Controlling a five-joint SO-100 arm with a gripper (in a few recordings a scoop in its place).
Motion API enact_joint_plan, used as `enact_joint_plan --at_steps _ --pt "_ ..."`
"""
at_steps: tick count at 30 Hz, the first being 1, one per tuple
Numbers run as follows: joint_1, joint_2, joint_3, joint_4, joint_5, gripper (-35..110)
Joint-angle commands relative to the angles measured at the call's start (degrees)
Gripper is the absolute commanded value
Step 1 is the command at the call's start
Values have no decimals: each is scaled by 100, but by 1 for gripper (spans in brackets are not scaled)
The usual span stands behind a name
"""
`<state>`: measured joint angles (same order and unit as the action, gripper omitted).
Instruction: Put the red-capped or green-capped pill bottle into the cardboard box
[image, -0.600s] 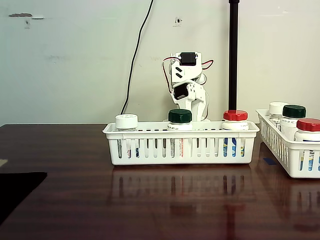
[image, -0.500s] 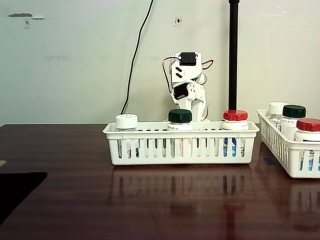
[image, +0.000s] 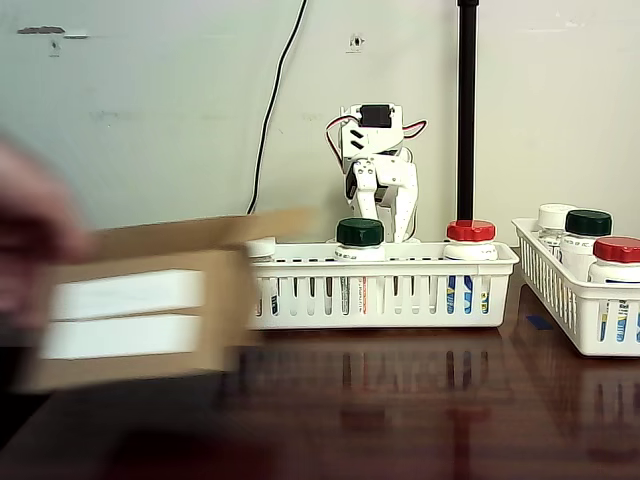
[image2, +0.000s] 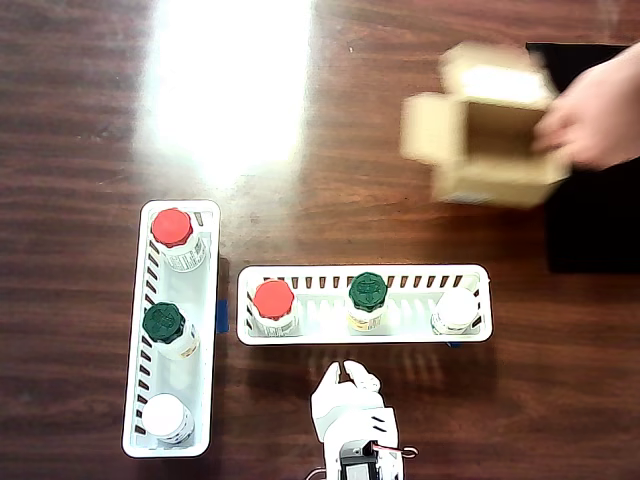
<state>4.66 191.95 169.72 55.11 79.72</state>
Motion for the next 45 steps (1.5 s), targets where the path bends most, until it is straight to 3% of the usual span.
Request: enact_joint_plan --at_steps 1,12,22,33,36,45 --pt "105 492 -9 -26 97 1" --pt "132 492 -9 -88 237 1" --pt "158 492 -431 -1257 817 1" --pt "-1969 -510 -4113 1266 844 3" --pt "-2496 -1397 -4658 1037 747 14" --pt "-3630 -3823 -4878 -1450 817 71"
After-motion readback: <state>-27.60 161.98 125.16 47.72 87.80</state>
